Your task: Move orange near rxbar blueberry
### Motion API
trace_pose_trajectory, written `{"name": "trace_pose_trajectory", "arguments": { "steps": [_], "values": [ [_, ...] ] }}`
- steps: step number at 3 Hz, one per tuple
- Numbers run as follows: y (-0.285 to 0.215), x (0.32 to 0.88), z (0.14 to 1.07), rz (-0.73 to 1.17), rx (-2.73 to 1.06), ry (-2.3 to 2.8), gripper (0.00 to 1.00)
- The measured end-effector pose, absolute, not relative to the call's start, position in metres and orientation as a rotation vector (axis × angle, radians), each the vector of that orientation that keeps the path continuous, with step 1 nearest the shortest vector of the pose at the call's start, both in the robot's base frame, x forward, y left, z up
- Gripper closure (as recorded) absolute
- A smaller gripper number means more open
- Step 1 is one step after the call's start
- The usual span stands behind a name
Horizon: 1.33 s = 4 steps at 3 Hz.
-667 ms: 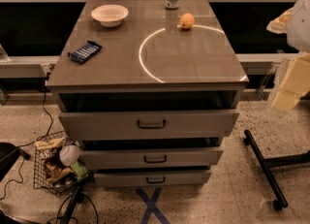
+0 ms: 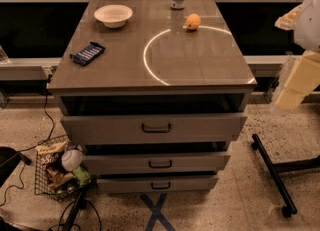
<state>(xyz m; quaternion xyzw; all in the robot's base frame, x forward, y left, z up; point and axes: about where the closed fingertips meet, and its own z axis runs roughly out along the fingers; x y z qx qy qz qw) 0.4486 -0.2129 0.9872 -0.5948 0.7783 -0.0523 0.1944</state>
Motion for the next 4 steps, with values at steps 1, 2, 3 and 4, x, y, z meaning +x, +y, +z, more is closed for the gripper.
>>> {"name": "trace_pose_trajectory", "arguments": {
  "steps": [1,2,3,4],
  "values": [
    [-0.213,0.473,0.99,-0.154,-1.593,2.123,0.0],
    [-0.214,0.533,0.994,-0.107,-1.447,1.994,0.0],
    [-0.21,0.589,0.992,-0.023,-1.298,1.856,0.0],
    [-0.208,0.635,1.001,0.037,-1.127,1.724,0.0]
  ]
}}
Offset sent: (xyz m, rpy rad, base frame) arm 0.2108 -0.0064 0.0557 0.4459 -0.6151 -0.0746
